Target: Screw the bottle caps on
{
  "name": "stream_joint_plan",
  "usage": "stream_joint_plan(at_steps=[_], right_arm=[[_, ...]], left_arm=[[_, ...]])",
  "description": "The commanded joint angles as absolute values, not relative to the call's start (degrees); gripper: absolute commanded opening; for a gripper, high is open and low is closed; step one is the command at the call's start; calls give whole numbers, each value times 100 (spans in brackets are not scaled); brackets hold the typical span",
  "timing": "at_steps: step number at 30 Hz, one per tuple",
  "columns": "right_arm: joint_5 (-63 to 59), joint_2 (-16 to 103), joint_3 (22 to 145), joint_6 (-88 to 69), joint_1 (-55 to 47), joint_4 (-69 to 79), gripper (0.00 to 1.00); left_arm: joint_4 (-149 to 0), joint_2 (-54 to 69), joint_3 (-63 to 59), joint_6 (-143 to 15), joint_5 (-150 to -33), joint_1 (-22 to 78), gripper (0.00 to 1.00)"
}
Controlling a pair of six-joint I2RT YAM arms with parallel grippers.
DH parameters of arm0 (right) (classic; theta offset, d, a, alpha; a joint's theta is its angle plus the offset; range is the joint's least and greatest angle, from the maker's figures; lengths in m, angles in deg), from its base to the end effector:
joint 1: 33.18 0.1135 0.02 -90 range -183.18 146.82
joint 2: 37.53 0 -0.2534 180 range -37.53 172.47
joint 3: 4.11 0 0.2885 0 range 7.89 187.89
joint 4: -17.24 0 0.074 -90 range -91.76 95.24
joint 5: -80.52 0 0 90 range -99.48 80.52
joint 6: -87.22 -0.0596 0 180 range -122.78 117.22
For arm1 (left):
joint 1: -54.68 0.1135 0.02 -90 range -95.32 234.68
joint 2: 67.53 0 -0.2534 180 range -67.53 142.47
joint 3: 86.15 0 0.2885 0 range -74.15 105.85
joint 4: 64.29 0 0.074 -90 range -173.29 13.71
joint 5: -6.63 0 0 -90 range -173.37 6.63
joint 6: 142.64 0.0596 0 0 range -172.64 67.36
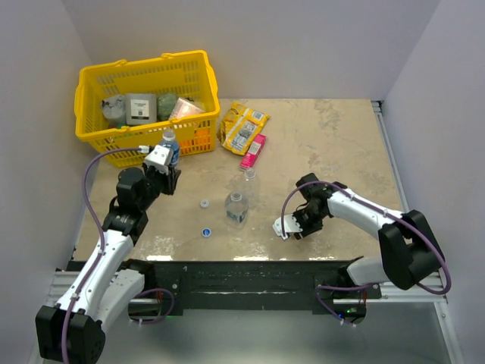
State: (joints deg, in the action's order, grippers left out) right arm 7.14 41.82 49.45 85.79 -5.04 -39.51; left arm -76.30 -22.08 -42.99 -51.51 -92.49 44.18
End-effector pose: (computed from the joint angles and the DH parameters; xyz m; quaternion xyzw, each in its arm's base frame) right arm 0.2124 0.1329 0.1070 -0.8455 0.5100 0.0922 0.1282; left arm 0.2532 -0.0565 0.2497 0.1283 0.7781 -0.1125 0.6045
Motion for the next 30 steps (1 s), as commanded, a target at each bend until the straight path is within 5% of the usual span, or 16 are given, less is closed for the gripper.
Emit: stream_joint_plan(at_steps=[1,5,11,20,30], right_arm=[[958,3877,5435,8152,-479,-4186,21],[1582,3499,6789,7379,-365,-4949,13],[2101,3972,9575,6148,511,-5601,8],[1716,5273,11950,5830,2375,-6384,8],[1522,6091,12917,6094,2790,-6587,8]], left_arm=[[-7286,-2279,-4259,-4913,-9821,4466,0],[-7435,-2516,-4540,-3863,-11880,4466,0],[-7242,-3053,-5252,-3147,-13301,4457,0],[-7523,-2623,-5534,-1749,-13926,4457,0],[-7752,-2868,-5762,-1590,-13997,4457,0]])
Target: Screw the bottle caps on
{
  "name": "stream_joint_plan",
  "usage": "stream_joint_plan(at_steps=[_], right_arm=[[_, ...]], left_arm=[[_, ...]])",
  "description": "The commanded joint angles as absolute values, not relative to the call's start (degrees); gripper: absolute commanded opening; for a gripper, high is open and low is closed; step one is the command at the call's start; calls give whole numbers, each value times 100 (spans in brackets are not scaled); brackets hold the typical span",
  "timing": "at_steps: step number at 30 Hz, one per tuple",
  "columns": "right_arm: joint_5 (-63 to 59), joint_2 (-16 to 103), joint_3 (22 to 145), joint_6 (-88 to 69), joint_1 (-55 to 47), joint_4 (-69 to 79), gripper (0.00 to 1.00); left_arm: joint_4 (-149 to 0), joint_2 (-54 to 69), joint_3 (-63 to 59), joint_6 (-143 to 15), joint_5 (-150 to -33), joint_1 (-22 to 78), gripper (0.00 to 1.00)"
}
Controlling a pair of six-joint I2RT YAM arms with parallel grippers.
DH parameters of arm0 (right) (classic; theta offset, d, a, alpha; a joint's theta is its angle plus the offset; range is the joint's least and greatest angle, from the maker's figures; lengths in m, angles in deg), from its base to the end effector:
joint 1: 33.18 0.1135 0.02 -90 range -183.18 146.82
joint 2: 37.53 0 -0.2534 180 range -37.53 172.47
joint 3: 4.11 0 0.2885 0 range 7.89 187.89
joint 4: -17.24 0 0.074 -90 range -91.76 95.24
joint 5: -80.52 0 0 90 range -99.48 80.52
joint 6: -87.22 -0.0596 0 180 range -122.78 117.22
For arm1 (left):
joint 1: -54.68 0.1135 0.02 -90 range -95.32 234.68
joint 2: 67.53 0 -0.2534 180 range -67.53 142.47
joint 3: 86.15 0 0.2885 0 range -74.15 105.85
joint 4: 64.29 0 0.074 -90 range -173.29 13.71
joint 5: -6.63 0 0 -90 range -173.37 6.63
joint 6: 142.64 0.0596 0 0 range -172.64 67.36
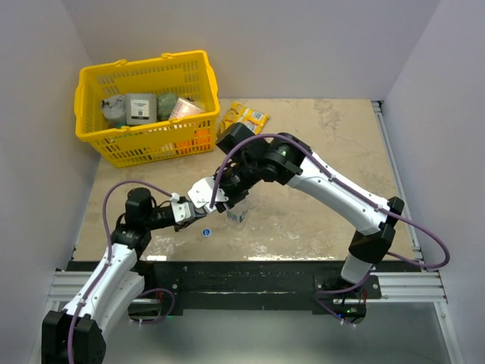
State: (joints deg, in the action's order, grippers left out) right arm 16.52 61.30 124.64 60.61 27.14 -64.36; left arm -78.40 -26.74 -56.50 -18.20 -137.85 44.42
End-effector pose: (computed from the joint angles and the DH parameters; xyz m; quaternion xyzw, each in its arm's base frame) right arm 0.1694 0.3501 0.4077 -0.8464 0.3691 0.2038 0.3254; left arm 0.1975 -0.0850 0.1770 0.5122 0.6013 -0.2783 0.5465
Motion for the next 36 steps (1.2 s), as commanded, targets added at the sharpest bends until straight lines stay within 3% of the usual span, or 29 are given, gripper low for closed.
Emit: stream_joint_plan(at_steps=[1,36], right_arm=[[1495,6108,12979,6111,2817,-6569,8],[836,5941,11924,5672,3116,-5786,10]], left_arm=[[-7778,-2877,-5762,-1582,-13997,4457,0],[-6804,-3317,-5947,-2319,-13918,4457,0]])
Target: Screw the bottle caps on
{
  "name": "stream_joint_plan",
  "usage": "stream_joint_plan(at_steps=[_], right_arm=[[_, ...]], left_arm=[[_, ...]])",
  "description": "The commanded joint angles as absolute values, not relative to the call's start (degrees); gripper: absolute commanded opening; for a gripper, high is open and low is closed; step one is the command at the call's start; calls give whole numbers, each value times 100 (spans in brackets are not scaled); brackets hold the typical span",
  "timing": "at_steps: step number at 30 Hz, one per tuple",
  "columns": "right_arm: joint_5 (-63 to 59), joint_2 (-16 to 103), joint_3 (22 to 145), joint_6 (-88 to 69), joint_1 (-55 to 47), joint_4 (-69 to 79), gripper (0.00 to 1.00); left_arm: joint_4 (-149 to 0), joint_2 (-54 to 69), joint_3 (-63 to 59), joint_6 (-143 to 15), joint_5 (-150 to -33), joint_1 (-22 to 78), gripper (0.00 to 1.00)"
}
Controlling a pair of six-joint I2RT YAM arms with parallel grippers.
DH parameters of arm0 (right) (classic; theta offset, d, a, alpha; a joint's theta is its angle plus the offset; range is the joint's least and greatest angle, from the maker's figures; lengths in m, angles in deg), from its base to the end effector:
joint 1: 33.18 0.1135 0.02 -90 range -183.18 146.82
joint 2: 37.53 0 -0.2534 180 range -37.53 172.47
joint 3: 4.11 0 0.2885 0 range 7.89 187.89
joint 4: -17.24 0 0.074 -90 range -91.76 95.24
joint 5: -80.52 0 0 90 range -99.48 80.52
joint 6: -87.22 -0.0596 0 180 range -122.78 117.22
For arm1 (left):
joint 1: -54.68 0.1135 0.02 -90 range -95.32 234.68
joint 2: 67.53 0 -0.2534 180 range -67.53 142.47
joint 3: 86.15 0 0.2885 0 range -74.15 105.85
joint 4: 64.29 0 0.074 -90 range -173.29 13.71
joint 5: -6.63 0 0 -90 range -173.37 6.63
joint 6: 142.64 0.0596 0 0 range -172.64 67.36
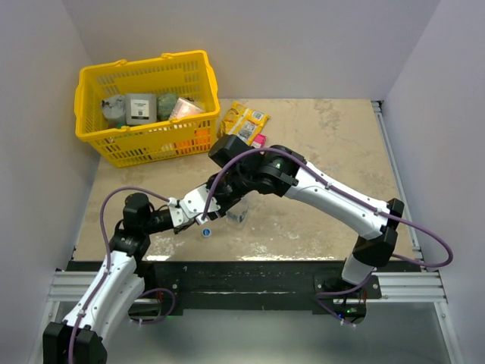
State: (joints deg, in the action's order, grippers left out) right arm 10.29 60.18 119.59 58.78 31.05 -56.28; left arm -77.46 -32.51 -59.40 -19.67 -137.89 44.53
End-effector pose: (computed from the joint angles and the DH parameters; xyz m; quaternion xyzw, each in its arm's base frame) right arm 0.1563 0.3700 0.3951 -0.8457 0.3630 0.1683 0.3530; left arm 0.1874 -0.0829 0.1777 0.5098 0.5883 -0.2719 0.5657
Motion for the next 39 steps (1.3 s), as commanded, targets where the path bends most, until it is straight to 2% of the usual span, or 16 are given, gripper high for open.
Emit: stream_joint_plan(at_steps=[1,12,19,24,29,39], right_arm=[[836,6028,11977,5567,3107,-5830,10],[1108,6837,12908,4293,3098,-6428,8],[809,7742,14173,2722,3081,-6885,6],[924,8094,14648,1727,2896,-6947,1],[941,8068,14412,1032,2826,-6710,0],[1065,8192,14614,776,2791,-6604,0]], left_arm=[[-6733,-3317,-5964,-2389,-13874,4457,0],[-5336,-3229,-6316,-3014,-13136,4440,0],[-4668,-3229,-6492,-3514,-12442,4308,0],[-4394,-3238,-6588,-3568,-11783,3869,0],[-4105,-3124,-6632,-3655,-10967,3377,0],[-3691,-2842,-6685,-4130,-10252,3244,0]])
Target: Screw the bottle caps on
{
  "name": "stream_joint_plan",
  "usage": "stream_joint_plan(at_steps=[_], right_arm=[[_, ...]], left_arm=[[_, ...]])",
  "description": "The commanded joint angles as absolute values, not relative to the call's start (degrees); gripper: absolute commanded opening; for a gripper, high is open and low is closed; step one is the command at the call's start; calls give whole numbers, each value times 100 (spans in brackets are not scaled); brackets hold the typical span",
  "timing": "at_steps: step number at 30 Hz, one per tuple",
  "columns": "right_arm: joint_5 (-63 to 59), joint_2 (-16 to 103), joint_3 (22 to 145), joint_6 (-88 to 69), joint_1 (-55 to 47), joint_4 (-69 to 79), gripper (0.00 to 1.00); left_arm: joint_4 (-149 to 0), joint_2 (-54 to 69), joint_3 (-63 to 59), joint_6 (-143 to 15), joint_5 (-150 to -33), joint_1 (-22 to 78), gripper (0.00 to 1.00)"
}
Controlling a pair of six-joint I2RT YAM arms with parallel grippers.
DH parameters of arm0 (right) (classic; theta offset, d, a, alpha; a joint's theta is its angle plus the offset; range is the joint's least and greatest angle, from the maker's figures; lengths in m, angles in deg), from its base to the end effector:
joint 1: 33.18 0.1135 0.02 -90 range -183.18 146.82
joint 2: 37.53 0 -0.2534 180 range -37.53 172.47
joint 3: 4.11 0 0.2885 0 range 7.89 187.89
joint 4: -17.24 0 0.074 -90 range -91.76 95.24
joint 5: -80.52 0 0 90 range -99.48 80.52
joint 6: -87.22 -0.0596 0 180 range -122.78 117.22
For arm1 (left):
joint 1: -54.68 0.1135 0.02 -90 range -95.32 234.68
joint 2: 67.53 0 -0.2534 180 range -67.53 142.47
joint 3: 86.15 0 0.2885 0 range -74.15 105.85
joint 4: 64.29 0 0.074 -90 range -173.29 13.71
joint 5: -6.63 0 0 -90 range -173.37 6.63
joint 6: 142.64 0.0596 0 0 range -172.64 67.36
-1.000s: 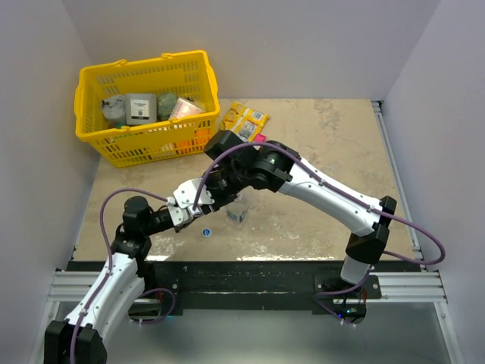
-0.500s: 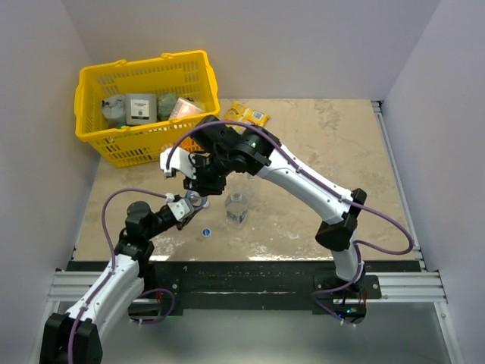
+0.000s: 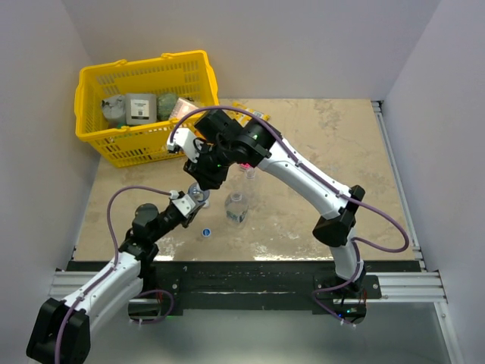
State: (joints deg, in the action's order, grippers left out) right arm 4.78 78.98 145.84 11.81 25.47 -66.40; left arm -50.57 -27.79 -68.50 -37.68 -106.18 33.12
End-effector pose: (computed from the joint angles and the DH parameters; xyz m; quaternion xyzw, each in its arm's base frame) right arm 0.2258 0.3989 0.3980 -0.5905 0.7236 0.2349 0.2693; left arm 0.1961 -0.1023 0.1482 0.3552 0.6640 -0.1863 0.6310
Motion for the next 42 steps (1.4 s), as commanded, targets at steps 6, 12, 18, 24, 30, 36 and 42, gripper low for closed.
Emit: stream_joint_plan(at_steps=[6,12,18,24,30,36,42], right_arm=[[696,8139,14676,864,2791,-6578,2],[494,7981,14745,943,2791,-6595,41],[510,7691,14825,1092,2791,-6709,66],[599,7130,14457,1731,2764,-6710,77],[1187,5803,12538,3726,2343,-5411,74],[1818,4966,11512,6485,2316,-5091,70],[2172,5150,11555,7437,2500,-5751,64]], left_arm=[[-3919,-2755,-6738,-4174,-10674,3253,0],[-4174,-2307,-6580,-4227,-10622,3253,0],[-4227,-2078,-6439,-4306,-10402,3262,0],[-4376,-2112,-6404,-4245,-10674,3279,0],[-4973,-2428,-6342,-3771,-12044,3429,0],[-6168,-2614,-5965,-2840,-12801,3429,0],[-6574,-2561,-5745,-2522,-12925,3429,0]])
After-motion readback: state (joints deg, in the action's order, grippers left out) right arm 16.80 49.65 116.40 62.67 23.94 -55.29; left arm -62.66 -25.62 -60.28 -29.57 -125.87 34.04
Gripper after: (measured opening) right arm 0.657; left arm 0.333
